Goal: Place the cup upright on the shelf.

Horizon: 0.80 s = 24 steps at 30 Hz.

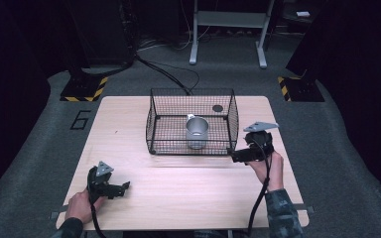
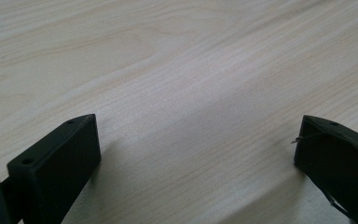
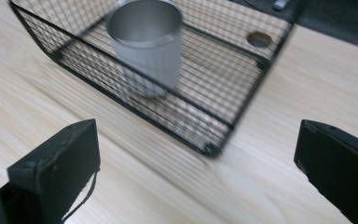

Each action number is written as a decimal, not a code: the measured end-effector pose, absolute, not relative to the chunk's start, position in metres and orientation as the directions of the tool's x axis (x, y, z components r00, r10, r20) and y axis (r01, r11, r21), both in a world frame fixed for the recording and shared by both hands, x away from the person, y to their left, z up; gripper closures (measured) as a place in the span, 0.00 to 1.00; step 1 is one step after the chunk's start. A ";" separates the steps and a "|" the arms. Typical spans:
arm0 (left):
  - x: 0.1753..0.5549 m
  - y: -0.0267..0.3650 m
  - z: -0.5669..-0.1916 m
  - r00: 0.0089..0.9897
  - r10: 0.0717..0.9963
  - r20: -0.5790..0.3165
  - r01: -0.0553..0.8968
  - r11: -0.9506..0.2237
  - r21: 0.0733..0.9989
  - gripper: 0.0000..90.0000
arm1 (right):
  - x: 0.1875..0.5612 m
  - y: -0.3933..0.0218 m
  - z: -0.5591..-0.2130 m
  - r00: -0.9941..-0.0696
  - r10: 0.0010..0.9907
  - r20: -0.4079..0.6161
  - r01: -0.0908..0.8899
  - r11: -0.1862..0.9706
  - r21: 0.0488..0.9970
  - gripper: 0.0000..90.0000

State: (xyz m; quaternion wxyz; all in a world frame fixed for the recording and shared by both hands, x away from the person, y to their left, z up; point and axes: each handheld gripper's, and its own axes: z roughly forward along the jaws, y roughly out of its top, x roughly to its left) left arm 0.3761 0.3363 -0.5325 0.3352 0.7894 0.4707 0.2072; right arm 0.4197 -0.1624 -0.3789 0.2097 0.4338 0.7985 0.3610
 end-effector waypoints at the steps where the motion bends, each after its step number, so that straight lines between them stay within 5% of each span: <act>1: 0.376 0.336 -0.533 0.471 0.882 0.011 0.603 -0.331 0.726 0.00 | 0.415 -0.174 -0.389 -0.515 0.857 -0.016 0.559 0.350 0.752 0.00; 24: 0.376 0.336 -0.532 0.471 0.882 0.011 0.604 -0.332 0.724 0.00 | 0.375 -0.260 -0.524 -0.292 0.954 0.065 0.712 0.172 0.681 0.00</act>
